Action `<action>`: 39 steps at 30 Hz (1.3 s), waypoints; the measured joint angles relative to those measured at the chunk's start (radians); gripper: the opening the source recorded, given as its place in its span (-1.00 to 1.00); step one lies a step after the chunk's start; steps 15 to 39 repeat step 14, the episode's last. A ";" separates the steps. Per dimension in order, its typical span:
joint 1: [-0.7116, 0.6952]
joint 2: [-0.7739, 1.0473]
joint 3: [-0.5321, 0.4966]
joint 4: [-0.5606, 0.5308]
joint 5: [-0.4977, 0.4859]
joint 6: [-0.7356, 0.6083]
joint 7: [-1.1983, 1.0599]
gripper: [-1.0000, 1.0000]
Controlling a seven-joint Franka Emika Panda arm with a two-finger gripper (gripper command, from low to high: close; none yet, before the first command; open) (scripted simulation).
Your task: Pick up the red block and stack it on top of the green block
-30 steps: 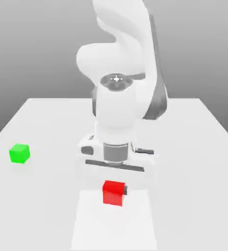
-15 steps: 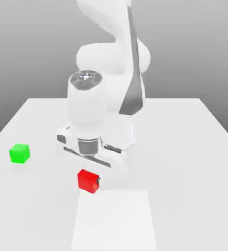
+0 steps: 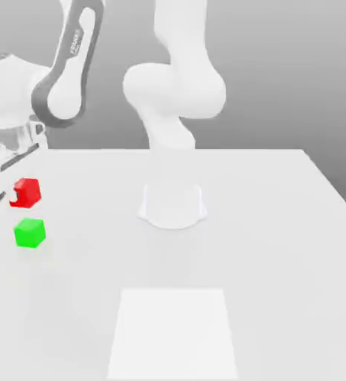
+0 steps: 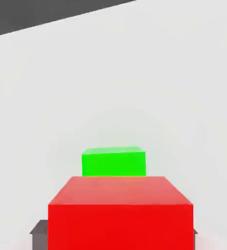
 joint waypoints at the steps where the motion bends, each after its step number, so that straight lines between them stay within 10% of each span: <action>1: 0.005 0.017 -0.005 0.000 0.011 0.012 -0.008 -1.00; 14: 0.053 0.211 0.029 0.000 0.341 0.159 -0.239 -1.00; 39: 0.053 0.211 0.029 0.000 0.341 0.159 -0.239 -1.00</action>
